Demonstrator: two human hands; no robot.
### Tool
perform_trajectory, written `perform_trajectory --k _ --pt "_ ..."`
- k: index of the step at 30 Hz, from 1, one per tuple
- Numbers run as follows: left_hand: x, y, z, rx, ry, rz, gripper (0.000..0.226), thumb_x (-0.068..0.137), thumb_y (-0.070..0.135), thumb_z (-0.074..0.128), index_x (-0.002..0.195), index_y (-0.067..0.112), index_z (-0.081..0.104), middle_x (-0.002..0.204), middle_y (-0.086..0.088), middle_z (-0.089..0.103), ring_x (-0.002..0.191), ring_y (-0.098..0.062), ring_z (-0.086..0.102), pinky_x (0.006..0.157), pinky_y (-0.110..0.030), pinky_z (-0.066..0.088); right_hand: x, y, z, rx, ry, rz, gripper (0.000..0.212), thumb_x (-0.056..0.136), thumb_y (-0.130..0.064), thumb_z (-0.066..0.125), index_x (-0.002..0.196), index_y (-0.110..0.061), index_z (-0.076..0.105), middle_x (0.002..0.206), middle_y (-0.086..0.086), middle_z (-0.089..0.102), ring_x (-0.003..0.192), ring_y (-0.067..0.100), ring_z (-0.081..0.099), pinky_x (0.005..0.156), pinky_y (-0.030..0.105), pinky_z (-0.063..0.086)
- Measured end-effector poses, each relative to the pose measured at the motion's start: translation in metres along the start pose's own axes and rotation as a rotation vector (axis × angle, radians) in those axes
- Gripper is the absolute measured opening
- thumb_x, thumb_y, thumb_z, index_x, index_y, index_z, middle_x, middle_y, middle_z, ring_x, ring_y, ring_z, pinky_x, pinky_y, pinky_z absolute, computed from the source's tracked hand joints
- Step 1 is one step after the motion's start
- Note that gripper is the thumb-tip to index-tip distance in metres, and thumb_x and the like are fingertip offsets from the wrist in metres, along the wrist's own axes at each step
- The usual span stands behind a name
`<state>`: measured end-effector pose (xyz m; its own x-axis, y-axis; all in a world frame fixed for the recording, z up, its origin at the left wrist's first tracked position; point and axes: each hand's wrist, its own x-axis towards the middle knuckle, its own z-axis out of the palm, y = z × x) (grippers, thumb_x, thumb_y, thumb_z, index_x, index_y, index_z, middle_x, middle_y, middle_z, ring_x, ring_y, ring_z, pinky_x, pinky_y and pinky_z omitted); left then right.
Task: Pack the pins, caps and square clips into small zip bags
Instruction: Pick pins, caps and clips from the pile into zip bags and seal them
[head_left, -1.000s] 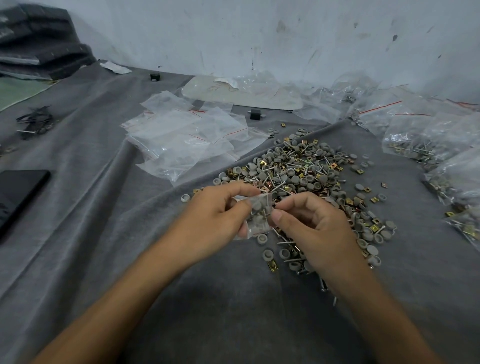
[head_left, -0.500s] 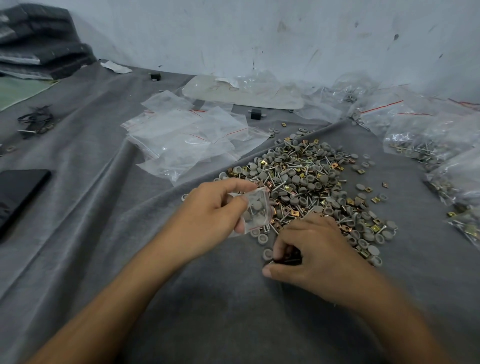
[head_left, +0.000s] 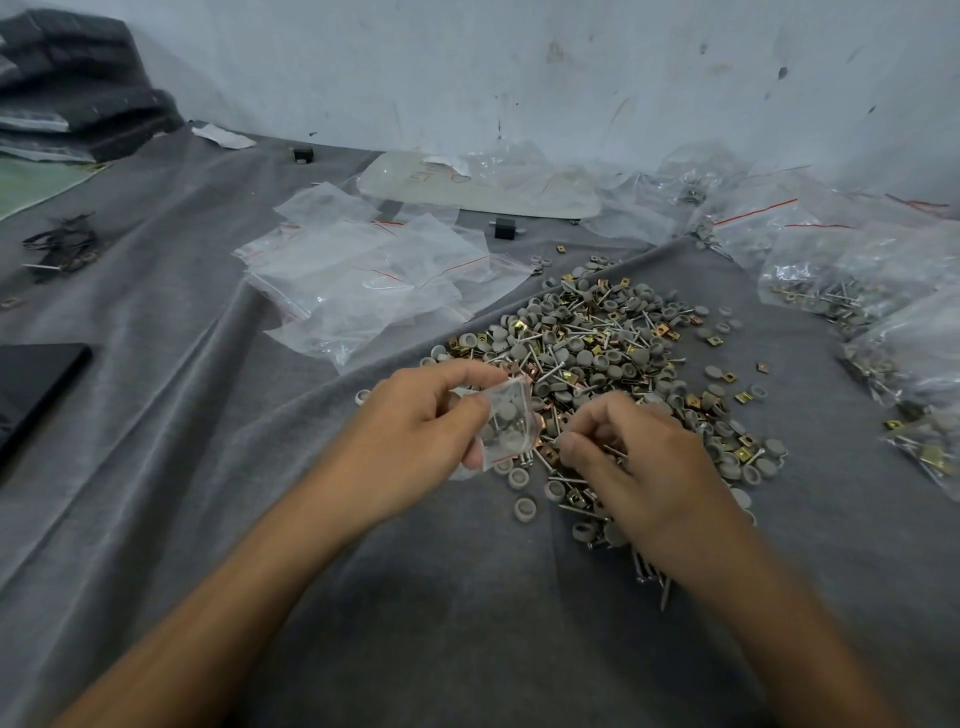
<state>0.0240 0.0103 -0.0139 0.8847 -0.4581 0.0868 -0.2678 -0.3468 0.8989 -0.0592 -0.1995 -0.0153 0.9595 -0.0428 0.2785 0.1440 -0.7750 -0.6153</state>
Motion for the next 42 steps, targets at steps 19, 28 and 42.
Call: perform_trajectory --k 19,28,42 --pt "-0.004 0.010 0.000 0.042 0.006 0.025 0.026 0.100 0.030 0.053 0.120 0.035 0.068 0.058 0.006 0.069 0.050 0.000 0.051 0.055 -0.025 0.041 0.003 -0.007 -0.002 0.641 -0.071 0.123 0.019 0.097 -0.011 0.063 0.101 -0.028 0.070 0.093 -0.005 0.077 0.083 0.003 0.070 0.069 0.014 0.053" --pt "-0.004 0.009 -0.001 0.026 0.015 0.003 0.024 0.103 0.028 0.054 0.121 0.035 0.067 0.059 0.004 0.069 0.048 -0.001 0.049 0.053 -0.021 0.040 -0.001 0.010 -0.009 -0.301 -0.186 -0.033 0.004 0.084 -0.043 0.070 0.085 -0.042 0.067 0.093 -0.024 0.052 0.100 0.007 0.033 0.080 0.025 0.023" --pt "-0.005 0.009 0.000 0.006 -0.005 0.013 0.035 0.090 0.043 0.049 0.119 0.038 0.068 0.059 0.004 0.069 0.047 -0.002 0.048 0.053 -0.024 0.040 -0.001 0.012 -0.010 -0.277 -0.266 0.011 0.020 0.085 -0.049 0.071 0.082 -0.043 0.052 0.095 -0.027 0.049 0.105 0.005 0.035 0.094 0.031 0.028"
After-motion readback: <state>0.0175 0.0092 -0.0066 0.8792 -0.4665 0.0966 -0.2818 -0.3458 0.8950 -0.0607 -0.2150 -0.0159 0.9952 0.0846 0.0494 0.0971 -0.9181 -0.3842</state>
